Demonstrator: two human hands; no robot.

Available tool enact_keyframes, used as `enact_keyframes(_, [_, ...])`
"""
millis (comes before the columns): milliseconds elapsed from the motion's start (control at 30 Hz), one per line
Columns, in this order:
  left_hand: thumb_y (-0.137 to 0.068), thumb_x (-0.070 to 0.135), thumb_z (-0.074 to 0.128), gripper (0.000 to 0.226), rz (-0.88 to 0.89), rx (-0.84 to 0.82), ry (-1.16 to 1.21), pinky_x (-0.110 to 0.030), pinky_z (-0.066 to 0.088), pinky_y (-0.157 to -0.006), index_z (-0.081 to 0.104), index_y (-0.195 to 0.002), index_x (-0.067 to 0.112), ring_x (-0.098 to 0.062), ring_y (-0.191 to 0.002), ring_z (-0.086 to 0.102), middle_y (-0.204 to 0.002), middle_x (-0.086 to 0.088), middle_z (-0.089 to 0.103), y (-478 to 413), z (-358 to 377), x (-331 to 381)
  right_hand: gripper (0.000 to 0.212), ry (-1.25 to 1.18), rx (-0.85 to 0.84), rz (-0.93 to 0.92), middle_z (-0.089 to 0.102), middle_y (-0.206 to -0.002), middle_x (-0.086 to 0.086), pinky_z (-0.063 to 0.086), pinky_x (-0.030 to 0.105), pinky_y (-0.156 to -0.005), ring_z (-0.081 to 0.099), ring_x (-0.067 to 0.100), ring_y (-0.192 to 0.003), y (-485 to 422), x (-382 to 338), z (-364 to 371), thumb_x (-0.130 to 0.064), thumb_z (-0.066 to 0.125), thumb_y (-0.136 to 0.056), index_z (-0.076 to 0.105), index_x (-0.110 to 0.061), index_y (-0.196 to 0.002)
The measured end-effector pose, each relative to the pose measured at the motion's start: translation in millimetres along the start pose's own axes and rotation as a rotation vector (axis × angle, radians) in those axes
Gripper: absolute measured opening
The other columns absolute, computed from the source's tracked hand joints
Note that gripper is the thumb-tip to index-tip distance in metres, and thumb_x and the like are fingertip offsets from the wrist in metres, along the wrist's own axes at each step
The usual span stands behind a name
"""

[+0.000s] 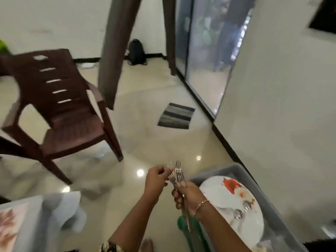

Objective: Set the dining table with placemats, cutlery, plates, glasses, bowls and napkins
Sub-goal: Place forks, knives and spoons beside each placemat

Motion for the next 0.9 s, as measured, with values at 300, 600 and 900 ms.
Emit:
enact_keyframes(300, [-0.092,0.028,0.056,0.024,-0.204,0.098,0.489,-0.019,0.037,-0.038,0.058,-0.094,0.004,-0.012,-0.036,0.04,-0.047,-0.001,0.046,-57,-151,-7,0.024,0.433,-0.185,-0.018,0.042,-0.046,0.002,0.029,0.017,-0.037,0.036,0.007,-0.033,-123,-44,186,-0.007,0.042,-0.095,0.06,-0.008,-0.081])
enact_keyframes(600, [-0.098,0.026,0.045,0.028,-0.098,0.581,0.958,-0.024,0.047,-0.044,0.059,-0.084,0.006,-0.016,-0.049,0.061,-0.062,-0.007,0.062,-107,-331,1,0.013,0.941,-0.552,-0.296,0.064,-0.064,0.008,0.052,0.032,-0.055,0.064,0.017,-0.057,-209,-82,376,-0.011,0.062,-0.086,0.066,-0.01,-0.074])
enact_keyframes(900, [-0.1,0.02,0.037,0.034,0.121,1.015,1.24,-0.03,0.057,-0.058,0.057,-0.105,-0.008,-0.021,-0.066,0.07,-0.08,-0.016,0.072,-128,-464,-26,0.015,1.223,-0.776,-0.75,0.045,-0.048,-0.006,0.03,0.016,-0.05,0.048,0.002,-0.05,-250,-76,528,-0.017,0.068,-0.081,0.071,-0.006,-0.072])
Point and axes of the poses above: each hand's wrist, its own y-axis away from the middle knuckle, its own z-axis out of the palm, x = y × z, the point moved 1 cm from there along -y, towards the middle knuckle
